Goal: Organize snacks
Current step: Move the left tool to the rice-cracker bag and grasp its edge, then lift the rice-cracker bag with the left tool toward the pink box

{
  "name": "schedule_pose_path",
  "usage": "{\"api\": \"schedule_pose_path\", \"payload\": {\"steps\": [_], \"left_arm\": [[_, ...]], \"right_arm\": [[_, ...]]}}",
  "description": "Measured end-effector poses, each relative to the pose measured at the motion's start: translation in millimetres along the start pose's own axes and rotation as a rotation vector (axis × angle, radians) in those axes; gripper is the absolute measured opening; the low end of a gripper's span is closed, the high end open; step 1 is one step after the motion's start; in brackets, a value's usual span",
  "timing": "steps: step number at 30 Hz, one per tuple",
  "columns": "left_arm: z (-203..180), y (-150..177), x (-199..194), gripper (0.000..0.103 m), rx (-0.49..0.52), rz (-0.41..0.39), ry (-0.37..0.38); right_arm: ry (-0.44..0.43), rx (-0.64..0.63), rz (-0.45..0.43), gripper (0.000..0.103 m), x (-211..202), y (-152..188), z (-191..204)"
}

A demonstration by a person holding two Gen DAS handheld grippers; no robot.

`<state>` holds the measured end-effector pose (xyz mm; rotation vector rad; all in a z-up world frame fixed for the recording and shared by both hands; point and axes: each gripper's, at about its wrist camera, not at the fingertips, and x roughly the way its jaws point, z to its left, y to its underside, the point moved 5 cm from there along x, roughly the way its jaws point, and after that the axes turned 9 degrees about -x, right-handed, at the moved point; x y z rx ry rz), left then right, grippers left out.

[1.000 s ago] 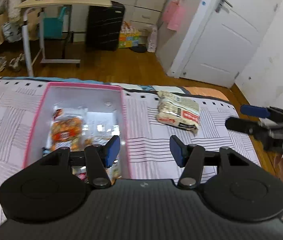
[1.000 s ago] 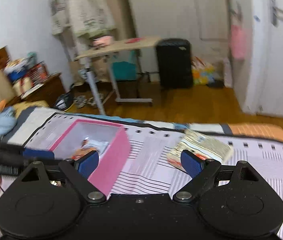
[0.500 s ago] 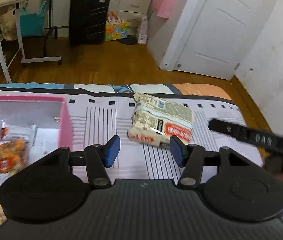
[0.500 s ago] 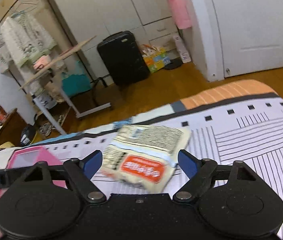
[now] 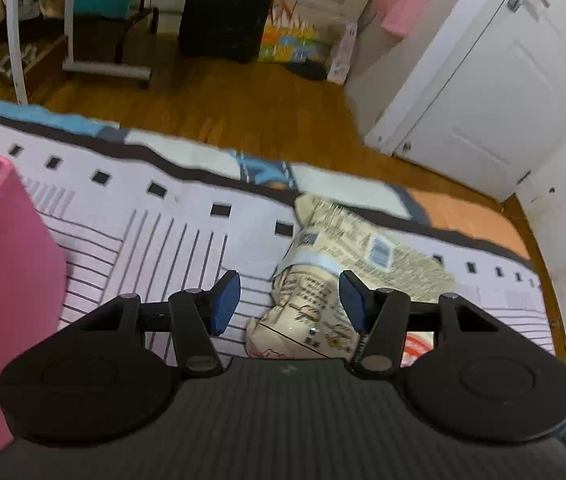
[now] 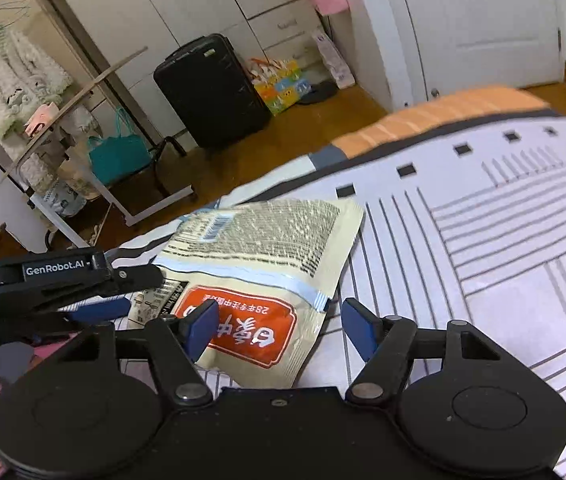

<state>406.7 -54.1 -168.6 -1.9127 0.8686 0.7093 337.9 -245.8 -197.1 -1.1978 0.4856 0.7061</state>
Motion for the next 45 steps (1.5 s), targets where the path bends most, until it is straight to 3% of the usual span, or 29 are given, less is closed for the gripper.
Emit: {"api": "schedule_pose_path", "payload": {"steps": [2, 5, 6, 10, 16, 18, 25, 39, 45], "left_arm": [[6.6, 2.1, 10.8, 0.054, -0.048, 0.050, 0.034], [11.5, 7.2, 17.8, 0.054, -0.113, 0.111, 0.107], [10.3, 8.3, 18.2, 0.054, -0.109, 0.126, 0.110], [5.8, 12.4, 19.8, 0.054, -0.102, 0.201, 0.117], [-1.6, 21.7, 21.2, 0.055, -0.060, 0.209, 0.086], [-3.1, 22.3, 18.5, 0.055, -0.079, 0.267, 0.085], [-14.2, 45.4, -4.1, 0.055, 0.005, 0.295, 0.057], [-9.9, 89.7, -91.2, 0.054, 0.071, 0.309, 0.073], [-2.5, 114.2, -131.1, 0.053, 0.139, 0.302, 0.043]], "right_arm": [[-0.034, 0.051, 0.007, 0.071, 5.0, 2.7, -5.7], [-0.114, 0.132, 0.044, 0.050, 9.9, 4.8, -12.6], [-0.131, 0.152, 0.053, 0.049, 10.2, 4.4, -14.1], [-0.112, 0.132, 0.065, 0.049, 9.8, 3.1, -15.5], [-0.071, 0.030, 0.060, 0.050, 7.4, 1.5, -2.8], [-0.062, 0.001, 0.067, 0.048, 2.8, -0.8, -2.1], [-0.088, -0.097, 0.161, 0.043, -16.0, 2.9, 10.1], [-0.128, -0.197, 0.203, 0.041, -96.9, 26.8, 44.3], [-0.158, -0.220, 0.217, 0.040, -119.8, 50.9, 58.1]]}}
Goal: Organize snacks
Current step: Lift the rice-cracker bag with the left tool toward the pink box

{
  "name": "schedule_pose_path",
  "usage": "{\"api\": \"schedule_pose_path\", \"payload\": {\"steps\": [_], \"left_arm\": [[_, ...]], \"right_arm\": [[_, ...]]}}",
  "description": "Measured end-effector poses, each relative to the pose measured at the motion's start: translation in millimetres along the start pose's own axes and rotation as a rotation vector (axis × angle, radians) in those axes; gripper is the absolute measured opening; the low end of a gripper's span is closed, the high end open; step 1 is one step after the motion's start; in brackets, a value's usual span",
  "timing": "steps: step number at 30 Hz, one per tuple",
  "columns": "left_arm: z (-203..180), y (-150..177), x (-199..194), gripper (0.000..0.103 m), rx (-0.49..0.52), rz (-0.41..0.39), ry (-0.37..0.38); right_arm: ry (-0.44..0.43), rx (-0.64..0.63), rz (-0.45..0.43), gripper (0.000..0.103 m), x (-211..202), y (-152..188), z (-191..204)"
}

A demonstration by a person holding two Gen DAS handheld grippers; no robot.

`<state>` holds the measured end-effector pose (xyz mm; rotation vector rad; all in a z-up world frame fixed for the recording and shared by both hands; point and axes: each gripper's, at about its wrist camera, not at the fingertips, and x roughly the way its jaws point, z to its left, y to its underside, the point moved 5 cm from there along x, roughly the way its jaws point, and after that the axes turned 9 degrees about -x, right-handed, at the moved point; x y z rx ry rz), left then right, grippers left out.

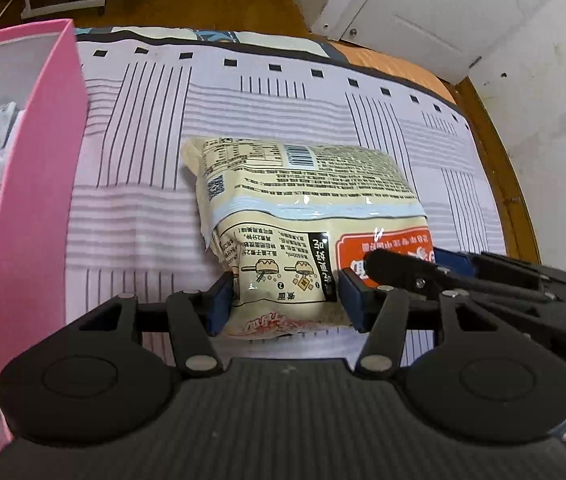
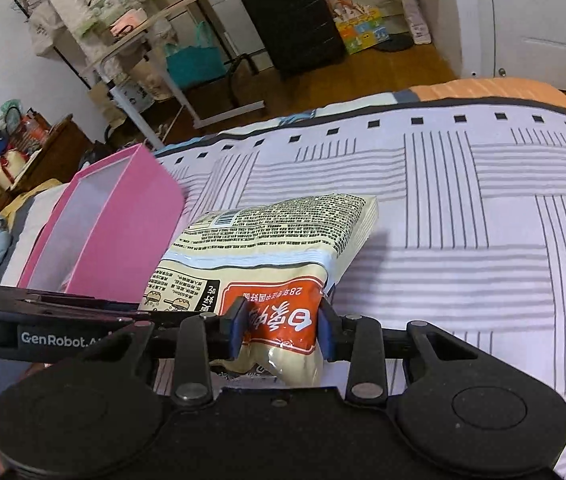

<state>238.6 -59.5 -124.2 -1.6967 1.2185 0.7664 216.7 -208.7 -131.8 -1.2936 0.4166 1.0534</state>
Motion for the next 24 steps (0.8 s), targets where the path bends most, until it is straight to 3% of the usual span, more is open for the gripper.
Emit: {"api": "schedule_pose_path", "payload": {"steps": [9, 19, 24], "left_arm": [[11.2, 37.3, -30.7, 0.052, 0.018, -0.016, 0.045], [30.0, 74.7, -59.9, 0.051, 0.030, -0.033, 0.112], [39.0, 85.9, -91.0, 0.051, 0.037, -0.072, 0.149]], "right_arm": [[-0.020, -0.027, -0.013, 0.040, -22.7, 24.3, 22.3], [0.045, -0.139, -0.047, 0.040, -52.3, 41.6, 74.7], [0.072, -0.202, -0.089, 0.039, -75.4, 29.5, 108.5]]}}
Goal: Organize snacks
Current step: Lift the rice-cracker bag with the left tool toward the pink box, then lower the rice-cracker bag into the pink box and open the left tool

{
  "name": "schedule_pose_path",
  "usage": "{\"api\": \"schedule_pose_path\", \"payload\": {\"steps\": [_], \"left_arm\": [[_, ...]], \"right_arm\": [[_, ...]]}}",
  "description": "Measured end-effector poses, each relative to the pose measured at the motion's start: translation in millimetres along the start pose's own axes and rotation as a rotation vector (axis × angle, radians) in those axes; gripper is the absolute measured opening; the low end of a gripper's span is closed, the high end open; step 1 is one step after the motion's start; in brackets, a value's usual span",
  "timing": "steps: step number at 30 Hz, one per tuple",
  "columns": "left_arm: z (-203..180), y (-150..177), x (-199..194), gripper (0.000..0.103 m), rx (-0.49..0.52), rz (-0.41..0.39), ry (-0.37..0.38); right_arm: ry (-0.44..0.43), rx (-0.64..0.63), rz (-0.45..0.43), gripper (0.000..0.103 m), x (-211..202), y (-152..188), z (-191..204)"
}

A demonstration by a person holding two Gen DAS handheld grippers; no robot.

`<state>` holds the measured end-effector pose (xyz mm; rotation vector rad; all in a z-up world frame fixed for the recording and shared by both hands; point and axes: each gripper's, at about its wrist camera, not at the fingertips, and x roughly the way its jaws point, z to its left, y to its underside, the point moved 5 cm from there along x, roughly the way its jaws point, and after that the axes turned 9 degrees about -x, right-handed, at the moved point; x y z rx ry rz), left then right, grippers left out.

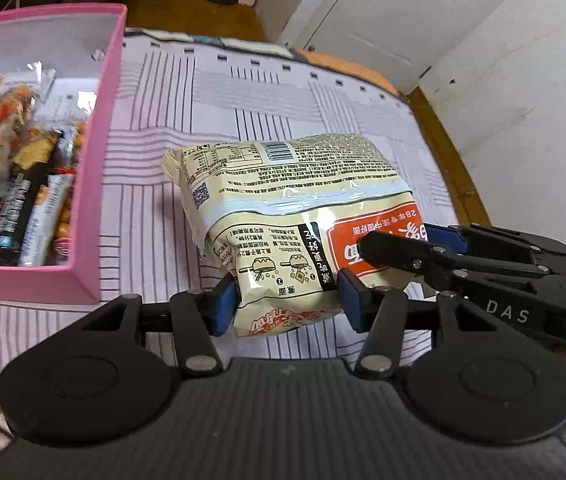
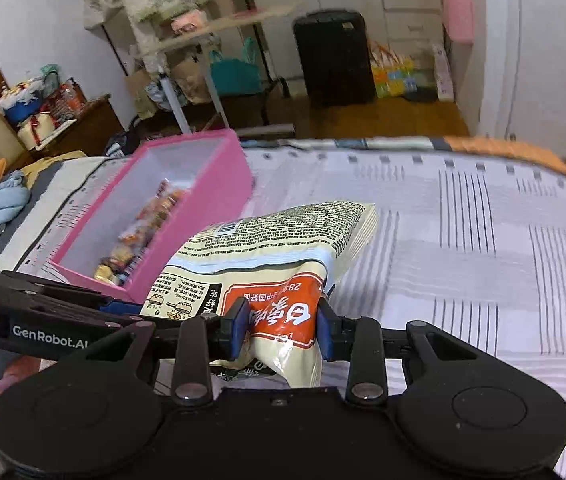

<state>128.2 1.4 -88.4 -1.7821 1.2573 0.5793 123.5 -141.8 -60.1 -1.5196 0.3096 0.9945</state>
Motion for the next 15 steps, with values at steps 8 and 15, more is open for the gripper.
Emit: {"api": "schedule_pose_path", "payload": {"steps": [8, 15], "left_arm": [[19.3, -20.7, -70.0, 0.051, 0.027, -0.135, 0.014], [63.9, -49.0, -110.8, 0.051, 0.005, -0.208, -0.028]], "right_arm": [[-0.037, -0.084, -0.060, 0.036, -4.9, -56.0, 49.1], [-0.108, -0.127, -0.085, 0.036, 31.9, -96.2, 95.3]]}}
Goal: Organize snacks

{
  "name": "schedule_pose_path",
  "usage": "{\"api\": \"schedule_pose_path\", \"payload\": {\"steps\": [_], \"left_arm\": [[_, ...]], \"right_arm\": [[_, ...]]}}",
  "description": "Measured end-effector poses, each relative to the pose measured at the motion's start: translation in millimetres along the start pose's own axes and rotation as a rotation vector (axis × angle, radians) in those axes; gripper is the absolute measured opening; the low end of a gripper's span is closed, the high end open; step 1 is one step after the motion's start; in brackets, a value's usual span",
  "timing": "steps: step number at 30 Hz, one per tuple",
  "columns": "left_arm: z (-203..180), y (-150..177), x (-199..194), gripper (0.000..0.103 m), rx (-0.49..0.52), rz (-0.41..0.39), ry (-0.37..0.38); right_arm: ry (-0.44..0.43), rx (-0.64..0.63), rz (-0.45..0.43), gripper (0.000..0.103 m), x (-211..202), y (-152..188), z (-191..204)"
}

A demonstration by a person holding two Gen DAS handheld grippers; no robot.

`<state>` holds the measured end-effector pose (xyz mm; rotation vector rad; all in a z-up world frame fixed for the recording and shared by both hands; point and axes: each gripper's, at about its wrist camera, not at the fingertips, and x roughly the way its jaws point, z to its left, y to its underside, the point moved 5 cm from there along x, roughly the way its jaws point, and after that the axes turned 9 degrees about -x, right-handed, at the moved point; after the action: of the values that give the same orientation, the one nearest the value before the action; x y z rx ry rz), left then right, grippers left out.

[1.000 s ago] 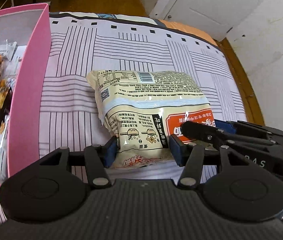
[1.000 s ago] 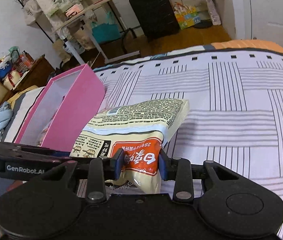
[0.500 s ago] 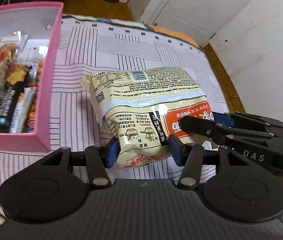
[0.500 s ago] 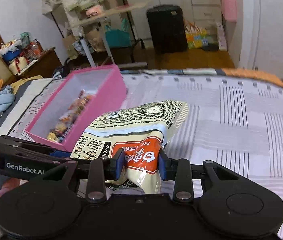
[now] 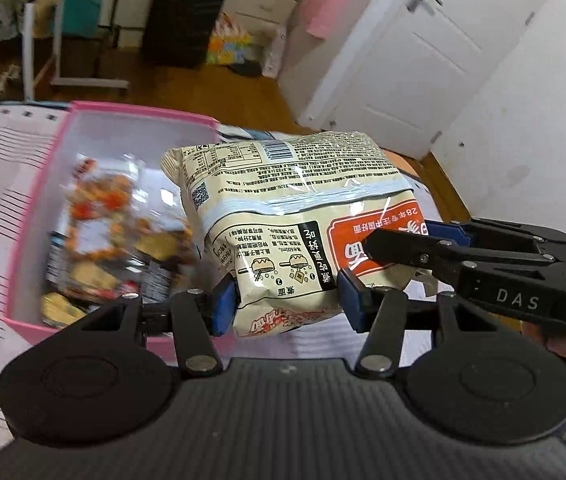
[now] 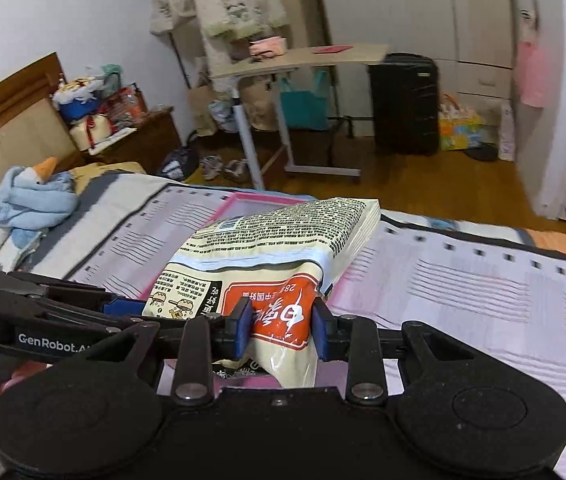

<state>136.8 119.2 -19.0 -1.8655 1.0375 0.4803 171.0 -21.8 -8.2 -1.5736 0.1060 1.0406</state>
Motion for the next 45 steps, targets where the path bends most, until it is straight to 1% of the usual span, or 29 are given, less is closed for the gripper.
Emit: {"api": "schedule_pose_path", "payload": {"steps": [5, 7, 11, 14, 16, 17, 18, 20, 22, 23, 24, 25, 26, 27, 28, 29, 30, 33, 36, 39, 43, 45], "left_arm": [[45.8, -21.8, -2.2, 0.052, -0.018, -0.039, -0.051], [59.7, -27.6, 3.0, 0.052, 0.025, -0.063, -0.078], [90.8, -46.2, 27.0, 0.052, 0.021, -0.055, -0.109], [106.2, -62.8, 51.0, 0.052, 0.042, -0.041, -0.138], [113.4, -70.4, 65.1, 0.052, 0.055, -0.038, -0.154], [116.2, -73.3, 74.1, 0.052, 0.073, -0.031, -0.161], [118.4, -74.7, 83.6, 0.052, 0.094, -0.027, -0.167], [118.9, -73.3, 98.4, 0.052, 0.119, -0.013, -0.174], [121.3, -68.6, 107.8, 0.053, 0.112, 0.013, -0.178], [124.1, -67.5, 109.9, 0.055, 0.091, 0.013, -0.172], [124.3, -67.5, 109.1, 0.055, 0.081, 0.008, -0.175], [123.1, -67.9, 107.0, 0.055, 0.091, -0.005, -0.189], [120.8, -67.6, 102.5, 0.057, 0.117, -0.033, -0.229], [118.8, -67.9, 97.4, 0.058, 0.138, -0.071, -0.277], [114.8, -65.6, 90.7, 0.060, 0.156, -0.104, -0.303], [111.2, -63.9, 84.2, 0.060, 0.165, -0.125, -0.305], [109.7, -62.3, 78.3, 0.061, 0.149, -0.134, -0.297], [105.2, -55.5, 65.6, 0.061, 0.101, -0.136, -0.265], [92.1, -42.2, 51.5, 0.061, 0.108, -0.155, -0.268], [80.5, -31.4, 40.0, 0.061, 0.101, -0.147, -0.254], [60.7, -12.9, 20.3, 0.061, 0.111, -0.150, -0.257], [48.6, -5.3, 8.9, 0.061, 0.120, -0.156, -0.253]], "right_arm": [[-0.048, -0.004, 0.018, 0.036, 51.0, -13.1, 12.6], [-0.048, -0.034, 0.020, 0.036, 71.5, -15.1, 15.2], [-0.057, 0.015, 0.034, 0.036, 113.9, -19.7, 9.1], [-0.049, 0.045, 0.039, 0.036, 141.0, -19.3, 1.7], [-0.031, 0.071, 0.056, 0.036, 155.2, -13.9, -3.7], [-0.022, 0.074, 0.063, 0.039, 160.6, -9.9, -3.7], [-0.012, 0.082, 0.073, 0.039, 165.2, -5.9, -5.3], [-0.019, 0.111, 0.090, 0.039, 170.8, 3.7, -9.9], [0.007, 0.070, 0.082, 0.038, 167.0, 5.6, -6.7], [0.028, 0.047, 0.086, 0.037, 164.0, 4.6, -4.3], [0.047, 0.028, 0.086, 0.040, 159.1, 3.1, -0.2], [0.069, -0.002, 0.075, 0.043, 150.9, 1.4, 5.9], [0.088, -0.029, 0.065, 0.054, 144.2, -0.2, 7.9], [0.118, -0.067, 0.060, 0.068, 136.4, -1.5, 12.6], [0.136, -0.093, 0.058, 0.071, 130.7, -1.8, 16.0], [0.147, -0.108, 0.051, 0.070, 123.3, -1.6, 18.8], [0.146, -0.104, 0.046, 0.070, 116.4, -1.6, 19.3], [0.138, -0.073, 0.032, 0.070, 97.3, 0.9, 17.8], [0.144, -0.032, -0.001, 0.070, 70.0, 11.8, 14.5], [0.147, -0.002, -0.032, 0.070, 43.7, 23.2, 12.7], [0.189, 0.002, -0.079, 0.070, 11.6, 27.7, 18.0], [0.193, -0.004, -0.121, 0.070, -8.3, 26.5, 21.6]]}}
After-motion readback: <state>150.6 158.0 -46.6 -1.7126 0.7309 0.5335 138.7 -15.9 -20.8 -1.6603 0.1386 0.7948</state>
